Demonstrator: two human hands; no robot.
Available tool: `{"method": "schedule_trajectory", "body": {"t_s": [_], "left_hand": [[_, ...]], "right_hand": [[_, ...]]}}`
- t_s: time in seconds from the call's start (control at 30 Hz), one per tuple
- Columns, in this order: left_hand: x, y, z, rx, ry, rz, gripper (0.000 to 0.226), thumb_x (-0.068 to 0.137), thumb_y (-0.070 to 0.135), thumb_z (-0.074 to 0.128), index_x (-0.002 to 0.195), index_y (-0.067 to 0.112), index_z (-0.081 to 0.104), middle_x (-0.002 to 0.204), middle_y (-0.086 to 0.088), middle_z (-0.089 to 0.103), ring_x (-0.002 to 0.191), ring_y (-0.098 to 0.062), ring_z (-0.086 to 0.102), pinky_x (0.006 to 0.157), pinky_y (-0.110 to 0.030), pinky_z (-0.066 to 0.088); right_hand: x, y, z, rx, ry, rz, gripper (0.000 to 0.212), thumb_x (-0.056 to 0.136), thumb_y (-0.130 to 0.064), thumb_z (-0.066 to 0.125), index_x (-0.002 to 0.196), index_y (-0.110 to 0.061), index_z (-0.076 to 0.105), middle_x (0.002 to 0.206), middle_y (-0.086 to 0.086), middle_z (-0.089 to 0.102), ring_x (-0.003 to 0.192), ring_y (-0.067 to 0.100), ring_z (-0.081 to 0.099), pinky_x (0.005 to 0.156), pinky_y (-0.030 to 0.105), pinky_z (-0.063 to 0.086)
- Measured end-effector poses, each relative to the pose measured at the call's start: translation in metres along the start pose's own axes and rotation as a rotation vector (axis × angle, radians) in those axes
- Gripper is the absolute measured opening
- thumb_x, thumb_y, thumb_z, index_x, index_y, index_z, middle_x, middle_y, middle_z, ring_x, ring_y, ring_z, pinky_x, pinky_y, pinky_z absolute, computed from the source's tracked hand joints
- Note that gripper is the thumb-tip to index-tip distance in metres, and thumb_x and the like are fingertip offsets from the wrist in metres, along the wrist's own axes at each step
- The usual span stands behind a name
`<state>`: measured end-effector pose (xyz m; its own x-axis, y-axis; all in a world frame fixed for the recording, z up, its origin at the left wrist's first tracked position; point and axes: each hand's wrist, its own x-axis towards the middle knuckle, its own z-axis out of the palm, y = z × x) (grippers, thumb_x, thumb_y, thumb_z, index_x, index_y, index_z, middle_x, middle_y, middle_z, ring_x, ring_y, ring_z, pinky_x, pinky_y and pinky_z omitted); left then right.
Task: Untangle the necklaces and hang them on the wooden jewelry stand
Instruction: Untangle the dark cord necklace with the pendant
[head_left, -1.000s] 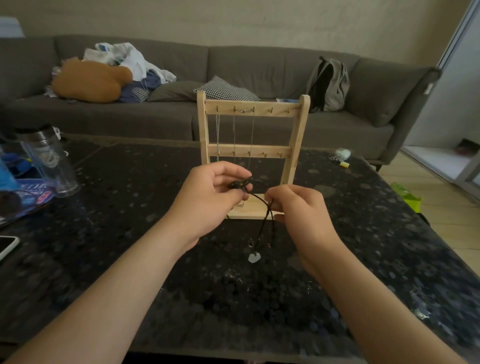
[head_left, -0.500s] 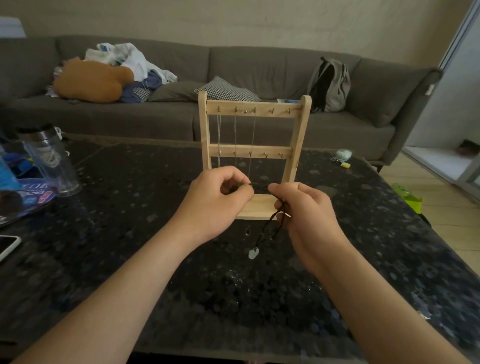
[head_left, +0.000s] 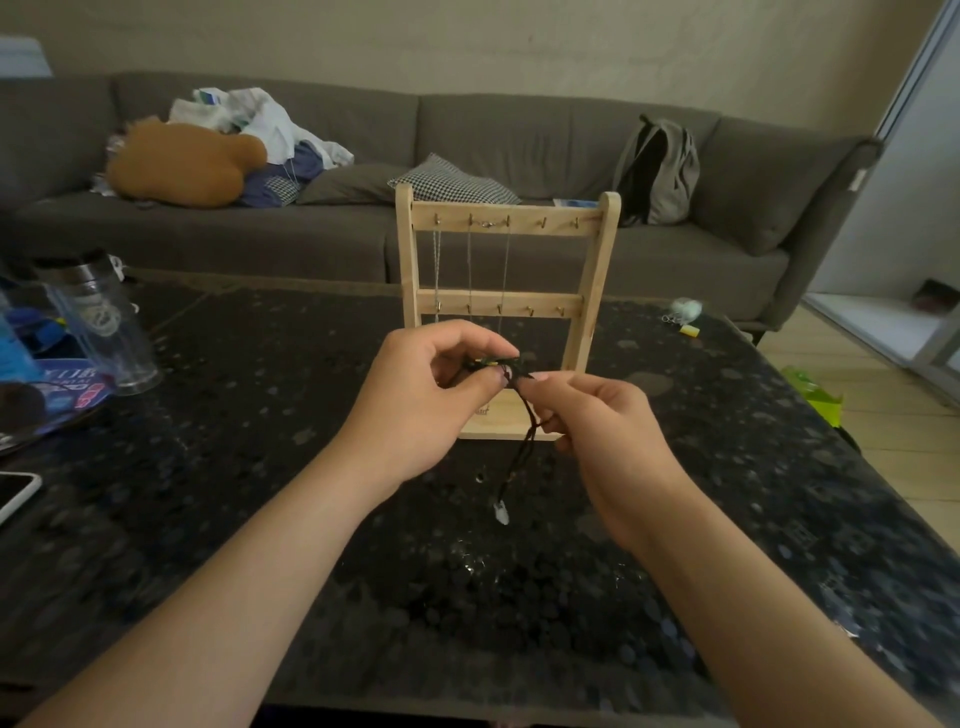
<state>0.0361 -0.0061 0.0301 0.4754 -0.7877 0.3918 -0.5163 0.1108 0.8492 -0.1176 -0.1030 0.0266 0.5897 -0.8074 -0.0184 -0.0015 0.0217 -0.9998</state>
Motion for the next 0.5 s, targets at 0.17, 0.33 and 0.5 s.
{"method": "schedule_trajectory", "body": {"t_s": [0.17,0.33,0.5], "left_hand": [[-0.0003,-0.0005,0.0016,-0.004,0.016,-0.027,0.027,0.096,0.012,0.079,0.107,0.037,0.080,0.102,0.020,0.076,0.098,-0.007,0.075,0.085,-0.024,0.061],[-0.0003,-0.0014,0.0038,0.011,0.038,-0.075,0.013,0.095,0.030,0.081,0.106,0.031,0.075,0.089,0.012,0.077,0.079,-0.006,0.075,0.070,-0.021,0.059],[0.0002,-0.0029,0.0055,-0.001,-0.020,-0.084,0.016,0.099,0.027,0.077,0.112,0.036,0.075,0.099,0.015,0.076,0.096,-0.001,0.072,0.089,-0.026,0.060]], "right_hand": [[-0.0025,-0.0016,0.0007,-0.009,-0.027,-0.007,0.015,0.099,-0.031,0.073,0.102,-0.021,0.085,0.081,-0.019,0.077,0.095,0.003,0.063,0.092,0.031,0.042],[0.0011,0.0024,0.0022,-0.017,0.013,-0.022,0.017,0.103,-0.024,0.068,0.113,-0.027,0.082,0.098,-0.011,0.079,0.109,0.012,0.067,0.103,0.037,0.050],[0.0030,0.0048,0.0020,-0.061,0.015,-0.033,0.026,0.109,-0.019,0.058,0.120,-0.035,0.075,0.065,-0.015,0.062,0.064,-0.001,0.055,0.069,0.020,0.049]]}}
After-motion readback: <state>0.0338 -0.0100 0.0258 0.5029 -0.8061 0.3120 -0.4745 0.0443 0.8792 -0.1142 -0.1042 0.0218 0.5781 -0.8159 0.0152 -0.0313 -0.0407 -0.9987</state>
